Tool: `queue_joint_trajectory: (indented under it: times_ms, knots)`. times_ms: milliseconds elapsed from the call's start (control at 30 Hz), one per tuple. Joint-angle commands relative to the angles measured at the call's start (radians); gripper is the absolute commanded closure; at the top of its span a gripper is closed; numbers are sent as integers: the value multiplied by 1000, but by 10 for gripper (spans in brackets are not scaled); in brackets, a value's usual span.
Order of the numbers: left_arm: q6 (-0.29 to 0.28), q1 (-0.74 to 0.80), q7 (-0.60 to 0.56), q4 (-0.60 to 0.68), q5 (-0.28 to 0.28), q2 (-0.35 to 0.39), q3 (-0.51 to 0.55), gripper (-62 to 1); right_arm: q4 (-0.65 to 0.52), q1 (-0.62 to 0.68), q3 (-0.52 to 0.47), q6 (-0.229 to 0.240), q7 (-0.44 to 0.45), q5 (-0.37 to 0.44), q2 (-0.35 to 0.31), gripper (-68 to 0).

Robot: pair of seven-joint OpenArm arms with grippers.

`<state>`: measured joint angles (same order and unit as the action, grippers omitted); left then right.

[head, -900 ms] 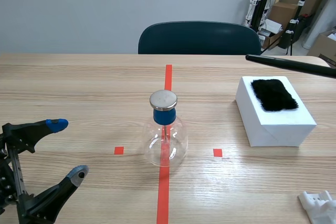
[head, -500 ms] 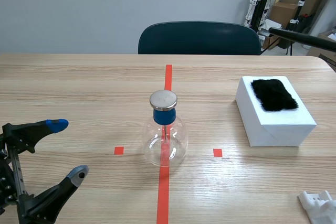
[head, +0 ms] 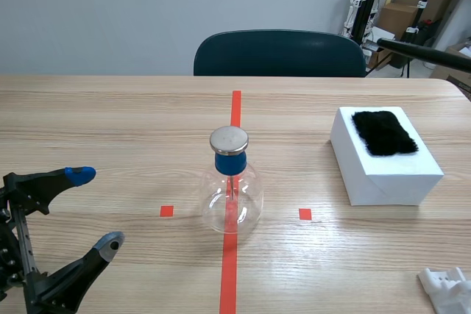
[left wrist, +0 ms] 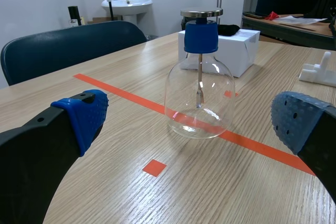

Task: Do the electroscope experiment. move the rod toward and away from the electroscope

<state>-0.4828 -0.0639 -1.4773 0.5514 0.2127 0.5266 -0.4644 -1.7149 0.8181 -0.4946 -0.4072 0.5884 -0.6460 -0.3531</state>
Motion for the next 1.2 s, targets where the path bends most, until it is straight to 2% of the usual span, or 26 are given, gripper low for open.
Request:
queue_joint_trajectory:
  times_ms: [0,133,267,400,600,800,1167]
  knots:
    - [-1,-3,-15,11,-9,6,3,-623,-5,-4,-10,-18,-3,11,-31,-4]
    - [-1,-3,-15,11,-9,6,3,-623,-19,-13,-4,-18,-36,11,-75,-4]
    - [-1,-3,-15,11,-9,6,3,-623,-48,-56,43,-18,-123,-21,-139,-4]
    - [-1,-3,-15,11,-9,6,3,-623,-60,-134,140,-18,-200,-113,-190,-4]
    - [-1,-3,-15,11,-9,6,3,-623,-60,-237,308,-18,-281,-232,-232,-4]
    - [-1,-3,-15,11,-9,6,3,-623,-60,-284,439,-18,-349,-365,-239,-4]
    - [-1,-3,-16,11,-9,6,3,-623,-60,-284,523,-17,-381,-504,-223,-4]
